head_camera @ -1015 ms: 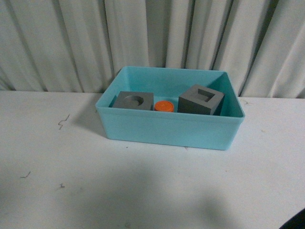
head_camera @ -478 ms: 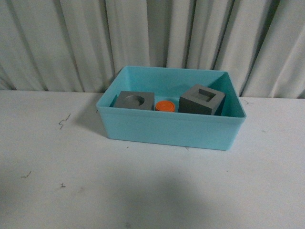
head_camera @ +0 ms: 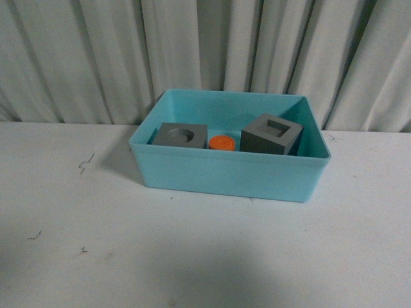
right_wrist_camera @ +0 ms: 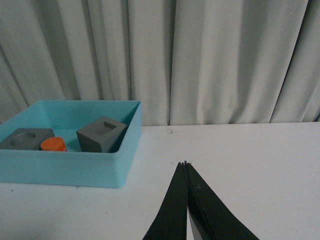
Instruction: Place gray and orange parts in blue box
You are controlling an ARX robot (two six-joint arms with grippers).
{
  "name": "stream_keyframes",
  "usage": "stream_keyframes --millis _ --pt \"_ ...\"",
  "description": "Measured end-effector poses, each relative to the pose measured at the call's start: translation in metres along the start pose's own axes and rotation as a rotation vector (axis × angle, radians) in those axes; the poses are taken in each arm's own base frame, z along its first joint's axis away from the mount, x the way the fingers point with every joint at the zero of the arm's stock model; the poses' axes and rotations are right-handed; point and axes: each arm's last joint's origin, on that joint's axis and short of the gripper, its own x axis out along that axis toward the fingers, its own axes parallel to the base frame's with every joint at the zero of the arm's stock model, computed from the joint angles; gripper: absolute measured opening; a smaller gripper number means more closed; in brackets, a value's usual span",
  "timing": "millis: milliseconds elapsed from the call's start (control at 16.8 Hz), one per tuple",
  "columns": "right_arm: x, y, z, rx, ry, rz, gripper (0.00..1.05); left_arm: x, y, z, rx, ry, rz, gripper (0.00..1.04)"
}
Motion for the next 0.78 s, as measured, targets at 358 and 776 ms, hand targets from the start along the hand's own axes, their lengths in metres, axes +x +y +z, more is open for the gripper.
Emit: stream_keyframes --millis 358,776 --pt "-0.009 0.0 0.0 0.0 -0.004 0.0 0.02 0.0 0.0 0.0 0.0 0.0 0.0 0.98" --pt "-0.022 0.0 -0.003 0.0 0.004 0.001 0.02 0.0 0.0 0.0 0.0 0.0 0.0 0.98"
